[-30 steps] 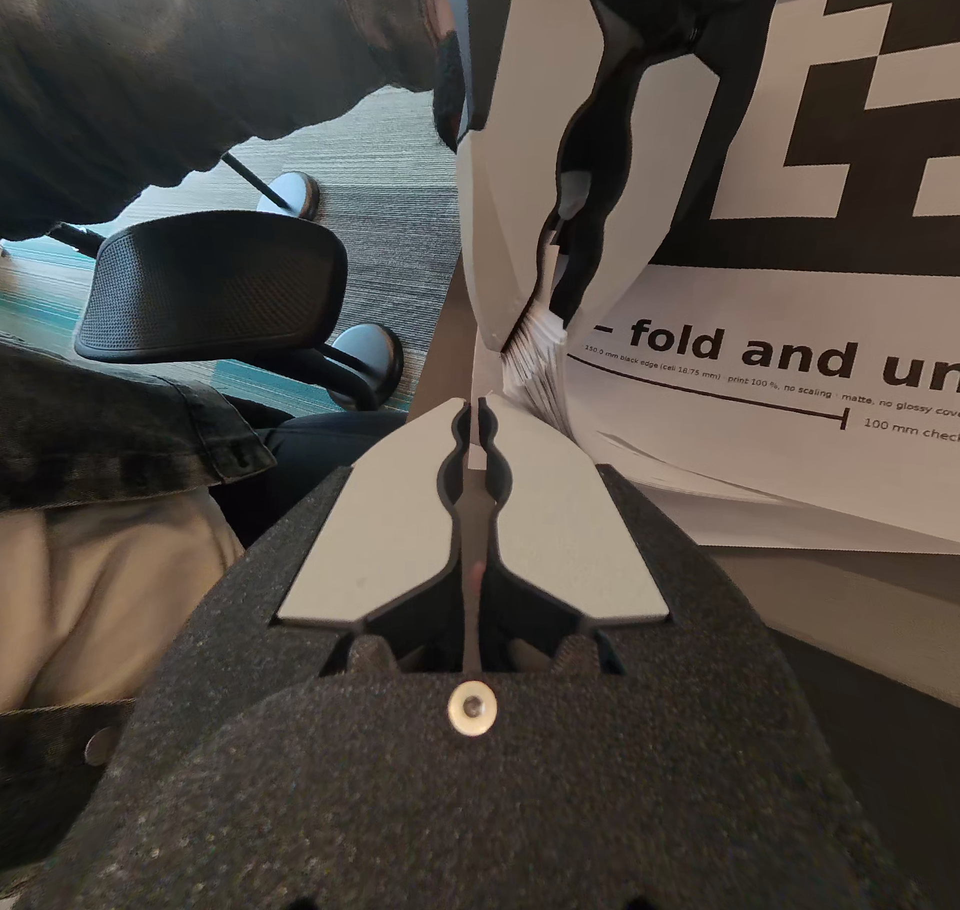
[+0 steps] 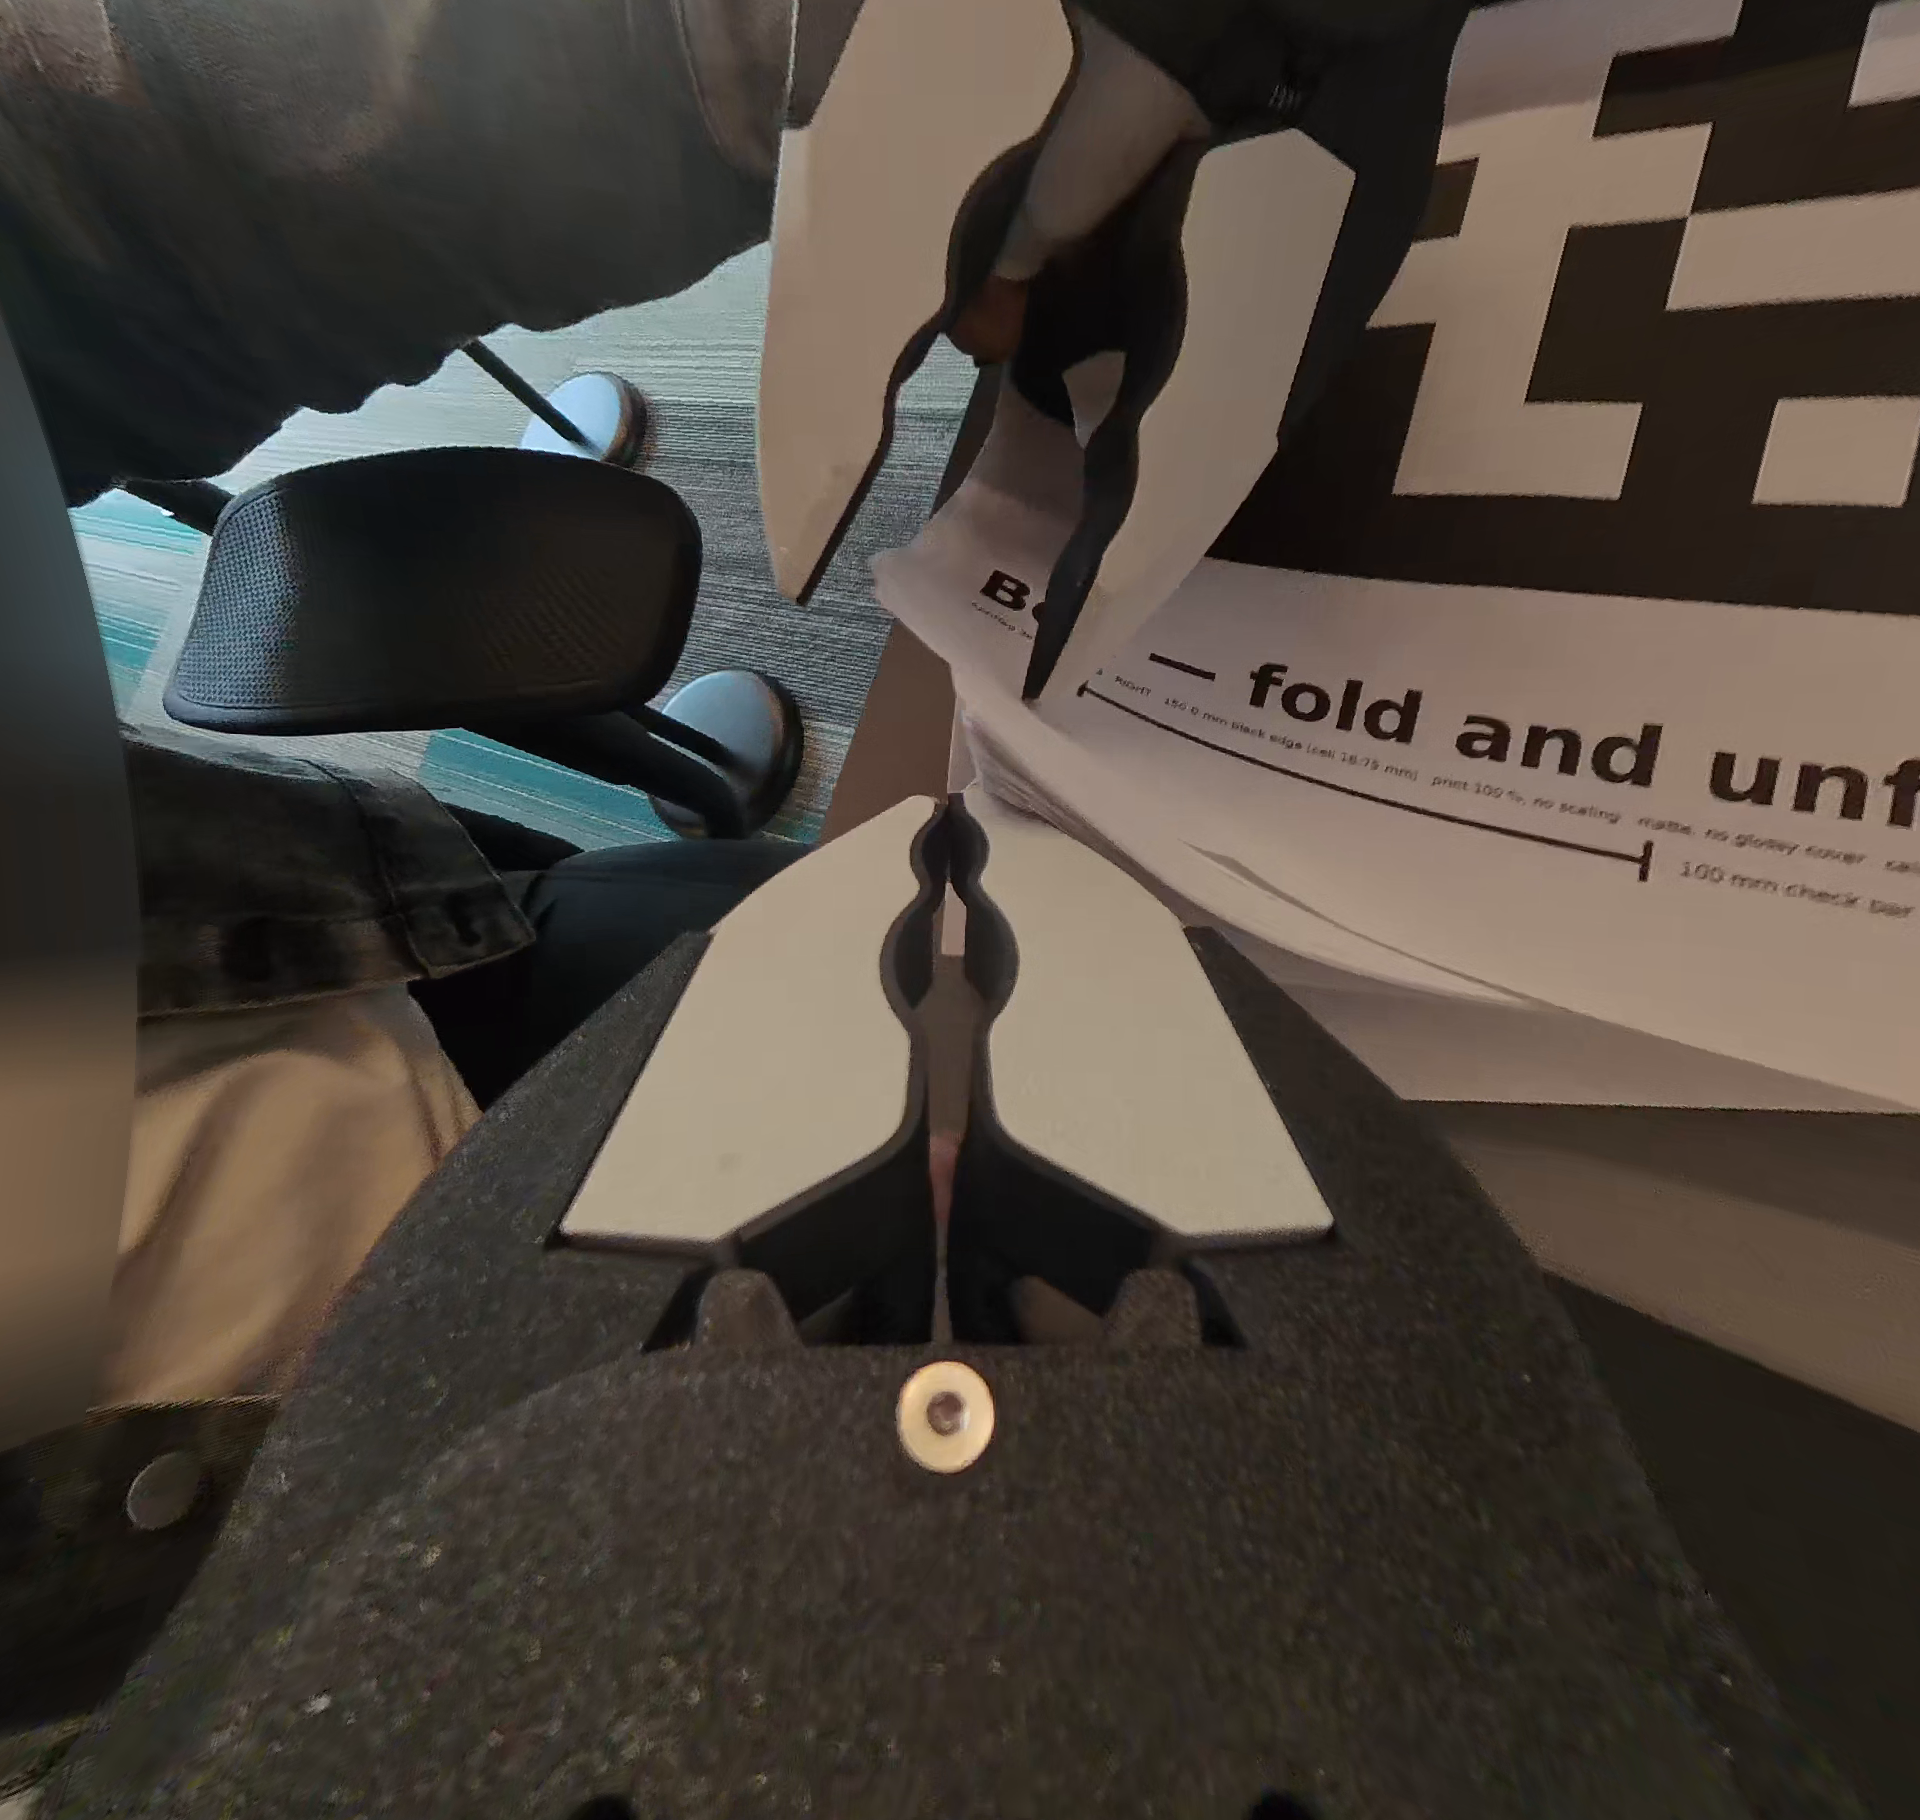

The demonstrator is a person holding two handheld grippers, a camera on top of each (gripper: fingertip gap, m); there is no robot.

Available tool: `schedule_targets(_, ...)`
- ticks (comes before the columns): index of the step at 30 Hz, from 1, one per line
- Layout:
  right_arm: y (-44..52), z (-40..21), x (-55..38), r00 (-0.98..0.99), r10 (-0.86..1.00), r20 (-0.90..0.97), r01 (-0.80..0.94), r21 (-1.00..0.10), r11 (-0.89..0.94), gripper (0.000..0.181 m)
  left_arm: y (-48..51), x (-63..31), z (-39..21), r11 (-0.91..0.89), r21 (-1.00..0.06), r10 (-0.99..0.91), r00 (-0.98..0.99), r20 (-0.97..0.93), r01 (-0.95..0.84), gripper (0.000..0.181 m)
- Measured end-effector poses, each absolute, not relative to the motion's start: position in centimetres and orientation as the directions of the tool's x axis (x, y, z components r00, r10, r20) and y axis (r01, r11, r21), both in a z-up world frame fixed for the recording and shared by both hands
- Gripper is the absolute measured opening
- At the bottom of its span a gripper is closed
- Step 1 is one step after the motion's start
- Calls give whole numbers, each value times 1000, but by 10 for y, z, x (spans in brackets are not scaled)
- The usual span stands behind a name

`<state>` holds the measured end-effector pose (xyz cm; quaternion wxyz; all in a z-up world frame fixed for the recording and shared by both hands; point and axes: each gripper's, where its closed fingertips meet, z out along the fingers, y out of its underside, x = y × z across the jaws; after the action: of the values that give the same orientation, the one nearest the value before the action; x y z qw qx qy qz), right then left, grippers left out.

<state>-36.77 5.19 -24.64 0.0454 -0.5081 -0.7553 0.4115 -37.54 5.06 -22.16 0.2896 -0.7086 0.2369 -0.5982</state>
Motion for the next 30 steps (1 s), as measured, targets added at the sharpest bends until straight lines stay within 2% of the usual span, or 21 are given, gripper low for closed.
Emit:
schedule_targets(1,53,-247,-367,-472,806,-357,737,-662,138,0,52,-375,-222,-724,-690,-679,173,714,8,38)
schedule_targets(14,54,-245,-367,-410,788,-459,787,-615,51,0,55,-374,-224,-736,-677,-665,177,726,14,34)
schedule_targets(28,54,-245,-366,-420,787,-452,784,-617,65,0,55,-374,-224,-741,-672,-660,174,731,10,34)
schedule_targets(30,54,-244,-367,-458,795,-399,756,-645,112,0,52,-374,-223,-723,-690,-680,170,713,1,41)
